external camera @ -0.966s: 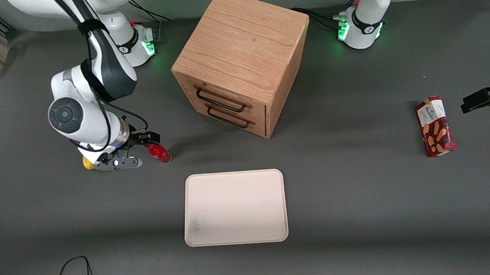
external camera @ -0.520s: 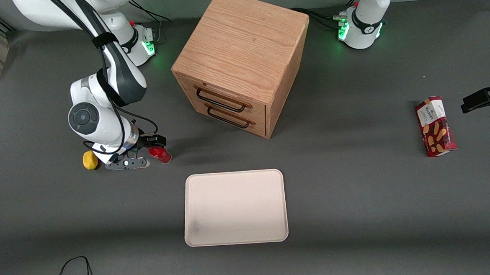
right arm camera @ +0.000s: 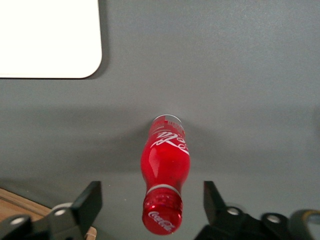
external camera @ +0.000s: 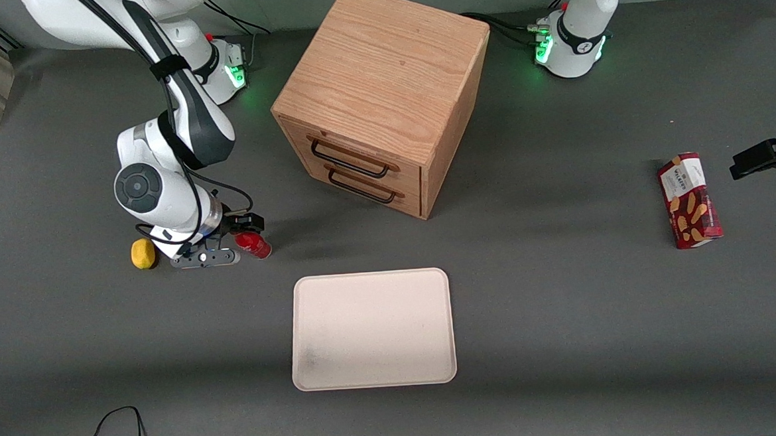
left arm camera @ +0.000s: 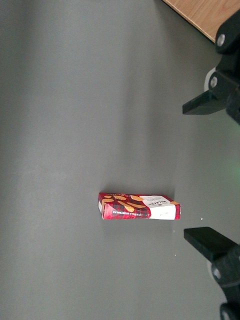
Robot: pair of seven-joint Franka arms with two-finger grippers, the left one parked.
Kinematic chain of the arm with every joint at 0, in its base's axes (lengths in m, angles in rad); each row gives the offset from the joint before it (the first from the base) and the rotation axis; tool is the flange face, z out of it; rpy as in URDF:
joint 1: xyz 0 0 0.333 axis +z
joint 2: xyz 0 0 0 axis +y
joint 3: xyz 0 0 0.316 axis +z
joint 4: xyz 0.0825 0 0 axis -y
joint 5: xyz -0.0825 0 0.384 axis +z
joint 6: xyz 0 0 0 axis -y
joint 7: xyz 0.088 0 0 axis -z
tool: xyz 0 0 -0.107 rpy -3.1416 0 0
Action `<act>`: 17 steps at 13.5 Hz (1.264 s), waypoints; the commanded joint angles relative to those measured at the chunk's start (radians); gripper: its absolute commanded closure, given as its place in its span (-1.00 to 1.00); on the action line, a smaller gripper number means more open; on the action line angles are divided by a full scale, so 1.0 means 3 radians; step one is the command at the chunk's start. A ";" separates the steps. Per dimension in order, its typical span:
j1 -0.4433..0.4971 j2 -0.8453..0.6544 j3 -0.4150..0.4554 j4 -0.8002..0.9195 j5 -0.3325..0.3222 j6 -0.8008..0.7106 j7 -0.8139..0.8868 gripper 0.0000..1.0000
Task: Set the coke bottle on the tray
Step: 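Lower the right gripper around the bottle's cap end and close it, then lift the bottle and carry it with the right gripper to the tray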
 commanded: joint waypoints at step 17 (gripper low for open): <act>-0.0116 -0.0043 -0.0103 0.1377 0.0005 -0.1531 -0.0047 1.00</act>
